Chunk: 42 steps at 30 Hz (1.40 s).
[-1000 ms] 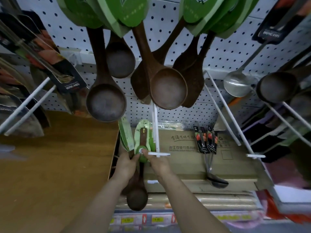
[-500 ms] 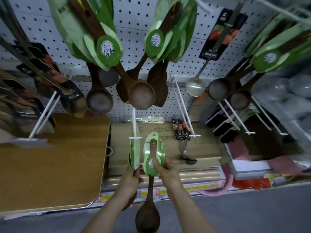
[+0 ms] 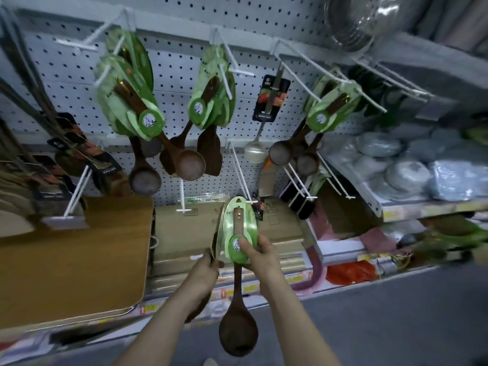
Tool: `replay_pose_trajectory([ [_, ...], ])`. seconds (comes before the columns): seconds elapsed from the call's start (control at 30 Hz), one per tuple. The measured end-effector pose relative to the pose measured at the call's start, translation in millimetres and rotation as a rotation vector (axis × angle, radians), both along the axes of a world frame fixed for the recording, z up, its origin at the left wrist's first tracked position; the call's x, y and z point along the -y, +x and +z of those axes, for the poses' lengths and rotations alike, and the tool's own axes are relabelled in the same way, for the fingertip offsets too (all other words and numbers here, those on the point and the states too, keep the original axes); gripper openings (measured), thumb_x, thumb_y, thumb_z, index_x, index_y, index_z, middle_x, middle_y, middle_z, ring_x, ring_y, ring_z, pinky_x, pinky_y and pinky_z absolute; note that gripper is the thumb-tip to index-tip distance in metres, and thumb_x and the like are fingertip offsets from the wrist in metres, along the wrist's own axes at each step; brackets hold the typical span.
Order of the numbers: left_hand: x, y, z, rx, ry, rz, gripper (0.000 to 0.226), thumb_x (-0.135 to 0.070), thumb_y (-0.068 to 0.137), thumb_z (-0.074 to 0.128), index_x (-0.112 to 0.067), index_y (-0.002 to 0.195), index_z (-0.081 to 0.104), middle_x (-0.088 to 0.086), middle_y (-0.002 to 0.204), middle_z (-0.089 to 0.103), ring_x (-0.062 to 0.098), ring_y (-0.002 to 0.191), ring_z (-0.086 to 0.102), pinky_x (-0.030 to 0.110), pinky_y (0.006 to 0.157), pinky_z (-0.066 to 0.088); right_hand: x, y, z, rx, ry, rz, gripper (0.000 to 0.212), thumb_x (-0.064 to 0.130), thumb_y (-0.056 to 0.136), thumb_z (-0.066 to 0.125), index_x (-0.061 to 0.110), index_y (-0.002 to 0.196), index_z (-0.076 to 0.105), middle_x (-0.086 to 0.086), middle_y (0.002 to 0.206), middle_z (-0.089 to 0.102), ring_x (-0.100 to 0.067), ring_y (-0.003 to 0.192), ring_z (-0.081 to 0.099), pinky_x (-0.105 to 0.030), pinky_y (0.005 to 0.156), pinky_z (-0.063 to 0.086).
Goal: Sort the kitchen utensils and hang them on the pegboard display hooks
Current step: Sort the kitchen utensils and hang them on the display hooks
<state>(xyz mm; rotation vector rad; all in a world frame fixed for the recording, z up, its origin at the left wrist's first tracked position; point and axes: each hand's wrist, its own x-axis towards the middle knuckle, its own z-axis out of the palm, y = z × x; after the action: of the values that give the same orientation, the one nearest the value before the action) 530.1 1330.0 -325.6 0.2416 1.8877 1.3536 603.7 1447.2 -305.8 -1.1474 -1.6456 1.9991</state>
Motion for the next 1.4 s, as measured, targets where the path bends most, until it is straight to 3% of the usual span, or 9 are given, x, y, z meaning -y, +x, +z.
replay_pose_trajectory([
  [0.1, 7.8, 4.5, 8.2, 0.001, 0.074, 0.006, 0.021, -0.005, 0.100, 0.039, -0.007, 0.112, 0.056, 0.001, 0.073, 0.054, 0.012, 0.063, 0.046, 0.022, 0.061, 0.041, 7.6, 6.5, 8.0, -0.006, -0.003, 0.041, 0.018, 0.022, 0.090, 0.071, 0.019, 0.108, 0.068, -0.005, 0.100, 0.076, -0.021, 0.091, 0.072, -0.036, 0.081, 0.059],
  [0.27, 21.4, 3.8, 23.4, -0.051, 0.147, 0.051, 0.028, -0.004, 0.098, 0.047, -0.018, 0.121, 0.057, 0.002, 0.078, 0.063, 0.013, 0.061, 0.054, 0.033, 0.070, 0.046, 15.2, 7.7, 22.8, -0.026, 0.010, 0.147, 0.025, 0.024, 0.089, 0.072, 0.019, 0.113, 0.068, -0.003, 0.104, 0.075, -0.025, 0.099, 0.071, -0.045, 0.091, 0.056],
  [0.33, 23.2, 2.0, 34.1, -0.069, 0.157, 0.087, 0.030, -0.004, 0.095, 0.053, -0.018, 0.122, 0.058, 0.003, 0.075, 0.061, 0.017, 0.064, 0.057, 0.036, 0.073, 0.048, 12.8, 6.2, 33.0, -0.059, 0.022, 0.177, 0.024, 0.022, 0.090, 0.071, 0.019, 0.114, 0.066, -0.002, 0.105, 0.075, -0.021, 0.096, 0.071, -0.038, 0.085, 0.059],
  [0.43, 15.9, -3.7, 52.8, -0.152, 0.127, 0.145, 0.045, -0.007, 0.090, 0.064, -0.036, 0.121, 0.050, 0.005, 0.076, 0.064, 0.023, 0.075, 0.064, 0.038, 0.084, 0.052, 0.0, -0.5, 51.3, -0.115, 0.016, 0.190, 0.019, 0.019, 0.091, 0.069, 0.022, 0.110, 0.066, -0.001, 0.102, 0.075, -0.019, 0.092, 0.072, -0.034, 0.079, 0.059],
  [0.57, -9.4, -3.6, 78.0, -0.190, 0.162, 0.196, 0.062, -0.008, 0.083, 0.072, -0.027, 0.135, 0.045, 0.010, 0.081, 0.064, 0.030, 0.084, 0.069, 0.048, 0.086, 0.055, -29.1, -6.0, 72.4, -0.180, 0.066, 0.194, 0.013, 0.020, 0.090, 0.070, 0.024, 0.102, 0.067, -0.003, 0.100, 0.075, -0.020, 0.090, 0.072, -0.036, 0.080, 0.058],
  [0.83, -97.4, 18.3, 119.2, -0.423, 0.229, 0.209, 0.051, -0.005, 0.074, 0.079, -0.017, 0.110, 0.046, -0.001, 0.071, 0.057, 0.003, 0.062, 0.058, 0.008, 0.052, 0.042, -126.6, 17.1, 104.5, -0.327, 0.233, 0.158, 0.022, 0.038, 0.080, 0.077, 0.028, 0.098, 0.067, -0.008, 0.102, 0.074, -0.029, 0.096, 0.070, -0.047, 0.087, 0.055],
  [0.93, -124.6, 23.1, 124.5, -0.522, 0.175, 0.181, 0.048, -0.012, 0.073, 0.082, -0.018, 0.106, 0.048, -0.005, 0.072, 0.056, 0.003, 0.064, 0.053, 0.006, 0.052, 0.039, -158.4, 31.4, 111.5, -0.396, 0.242, 0.127, 0.013, 0.023, 0.090, 0.071, 0.023, 0.102, 0.064, -0.003, 0.095, 0.075, -0.018, 0.087, 0.069, -0.040, 0.082, 0.054],
  [1.13, -177.8, 33.1, 124.7, -0.589, 0.150, 0.099, 0.042, -0.014, 0.075, 0.080, -0.014, 0.106, 0.051, -0.006, 0.072, 0.052, -0.001, 0.061, 0.051, 0.007, 0.054, 0.038, -209.1, 55.3, 121.0, -0.503, 0.257, 0.015, 0.019, 0.015, 0.093, 0.064, 0.016, 0.112, 0.063, -0.008, 0.102, 0.074, -0.018, 0.091, 0.069, -0.035, 0.086, 0.054],
  [1.4, -227.4, 41.3, 129.8, -0.616, 0.193, 0.092, 0.051, -0.014, 0.075, 0.081, -0.022, 0.116, 0.052, -0.006, 0.077, 0.056, 0.003, 0.068, 0.052, 0.006, 0.056, 0.039, -254.5, 70.6, 124.9, -0.559, 0.252, -0.036, 0.019, 0.018, 0.094, 0.064, 0.017, 0.112, 0.063, -0.011, 0.108, 0.072, -0.029, 0.100, 0.067, -0.045, 0.090, 0.054],
])
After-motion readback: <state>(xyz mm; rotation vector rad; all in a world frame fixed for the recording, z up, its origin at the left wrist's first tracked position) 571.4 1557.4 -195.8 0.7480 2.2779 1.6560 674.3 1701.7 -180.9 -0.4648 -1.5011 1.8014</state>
